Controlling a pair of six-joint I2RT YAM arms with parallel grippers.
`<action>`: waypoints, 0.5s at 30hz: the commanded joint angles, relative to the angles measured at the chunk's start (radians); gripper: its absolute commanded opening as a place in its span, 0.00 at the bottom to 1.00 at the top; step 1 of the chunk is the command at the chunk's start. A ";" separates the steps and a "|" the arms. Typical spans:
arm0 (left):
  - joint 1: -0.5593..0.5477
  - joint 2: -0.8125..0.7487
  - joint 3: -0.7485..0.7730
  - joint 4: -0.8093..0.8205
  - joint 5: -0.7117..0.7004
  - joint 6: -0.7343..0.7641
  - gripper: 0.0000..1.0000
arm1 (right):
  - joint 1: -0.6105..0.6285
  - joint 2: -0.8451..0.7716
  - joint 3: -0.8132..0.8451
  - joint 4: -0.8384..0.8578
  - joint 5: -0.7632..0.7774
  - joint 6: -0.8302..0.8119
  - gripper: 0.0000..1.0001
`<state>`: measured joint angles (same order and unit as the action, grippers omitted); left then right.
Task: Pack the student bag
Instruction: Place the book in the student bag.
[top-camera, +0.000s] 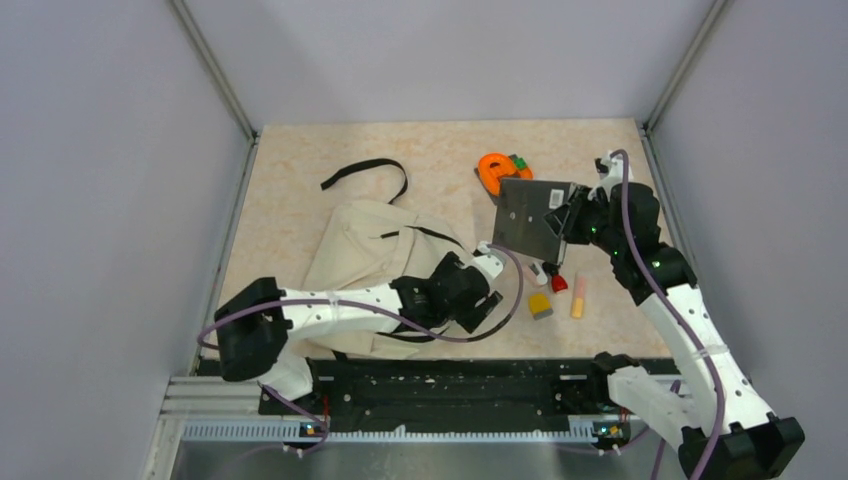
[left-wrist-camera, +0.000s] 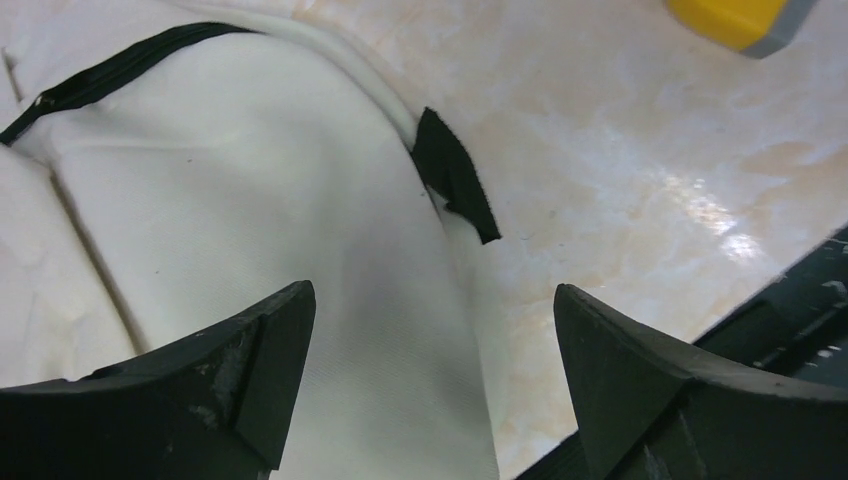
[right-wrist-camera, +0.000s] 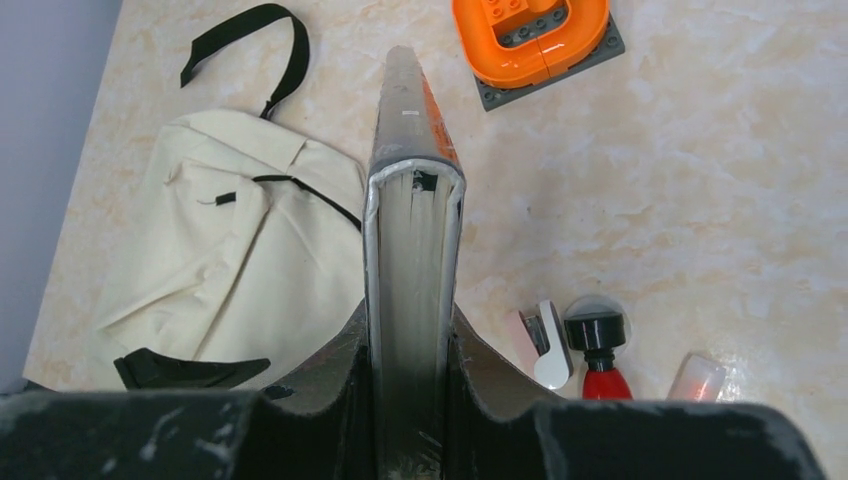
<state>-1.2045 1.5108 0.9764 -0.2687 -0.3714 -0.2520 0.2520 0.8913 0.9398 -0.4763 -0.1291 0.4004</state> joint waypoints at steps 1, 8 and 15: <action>-0.010 0.070 0.079 -0.117 -0.191 0.014 0.92 | -0.004 -0.047 0.063 0.109 0.006 -0.008 0.00; -0.009 0.096 0.110 -0.199 -0.255 -0.006 0.60 | -0.004 -0.045 0.062 0.120 0.005 -0.011 0.00; -0.009 0.017 0.110 -0.202 -0.286 -0.032 0.58 | -0.004 -0.039 0.058 0.119 -0.005 -0.015 0.00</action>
<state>-1.2121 1.6104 1.0473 -0.4526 -0.5980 -0.2642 0.2523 0.8856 0.9398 -0.4824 -0.1219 0.3843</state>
